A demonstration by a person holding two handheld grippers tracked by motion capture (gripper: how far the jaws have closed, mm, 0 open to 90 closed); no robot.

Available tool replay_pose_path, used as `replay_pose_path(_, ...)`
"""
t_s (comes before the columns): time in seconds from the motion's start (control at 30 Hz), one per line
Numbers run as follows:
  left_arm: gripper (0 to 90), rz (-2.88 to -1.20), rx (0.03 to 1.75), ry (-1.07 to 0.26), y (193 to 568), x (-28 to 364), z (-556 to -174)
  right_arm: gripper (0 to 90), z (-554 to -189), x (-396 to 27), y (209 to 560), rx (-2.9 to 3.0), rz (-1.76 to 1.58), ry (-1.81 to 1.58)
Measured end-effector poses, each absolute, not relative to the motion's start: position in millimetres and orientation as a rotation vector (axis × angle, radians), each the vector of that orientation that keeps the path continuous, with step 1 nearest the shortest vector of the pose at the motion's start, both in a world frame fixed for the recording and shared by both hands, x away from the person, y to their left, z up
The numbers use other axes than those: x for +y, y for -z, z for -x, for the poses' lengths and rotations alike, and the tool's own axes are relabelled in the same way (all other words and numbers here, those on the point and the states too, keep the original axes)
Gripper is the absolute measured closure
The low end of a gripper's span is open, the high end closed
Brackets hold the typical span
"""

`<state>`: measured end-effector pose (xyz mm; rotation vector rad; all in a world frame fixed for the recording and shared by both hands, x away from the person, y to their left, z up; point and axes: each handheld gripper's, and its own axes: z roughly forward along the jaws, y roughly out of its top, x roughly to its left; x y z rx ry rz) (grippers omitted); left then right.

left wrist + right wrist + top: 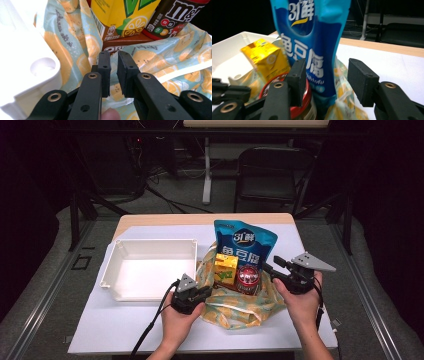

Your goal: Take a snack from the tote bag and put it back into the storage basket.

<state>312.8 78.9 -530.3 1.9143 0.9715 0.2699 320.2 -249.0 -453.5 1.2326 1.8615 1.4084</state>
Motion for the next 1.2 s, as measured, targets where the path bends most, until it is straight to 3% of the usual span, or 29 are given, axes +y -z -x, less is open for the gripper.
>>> replay_pose_path(0.9, 76.3, -1.835, 0.941, -0.270, 511.0, 95.0, -317.1, 62.9, -359.6, -210.3, 458.5, 1.880, -1.228, -1.367)
replay_pose_path(1.03, 76.2, -1.849, 0.937, -0.263, 511.1, 93.7, -317.9, 71.4, -362.8, -205.1, 460.4, 1.885, -1.217, -1.347)
replay_pose_path(1.1, 76.2, -1.846, 0.935, -0.259, 511.6, 91.8, -317.5, 85.7, -363.5, -203.1, 460.0, 1.901, -1.199, -1.369)
replay_pose_path(1.2, 76.2, -1.844, 0.933, -0.259, 511.7, 91.4, -317.3, 89.0, -362.3, -200.2, 458.8, 1.899, -1.182, -1.363)
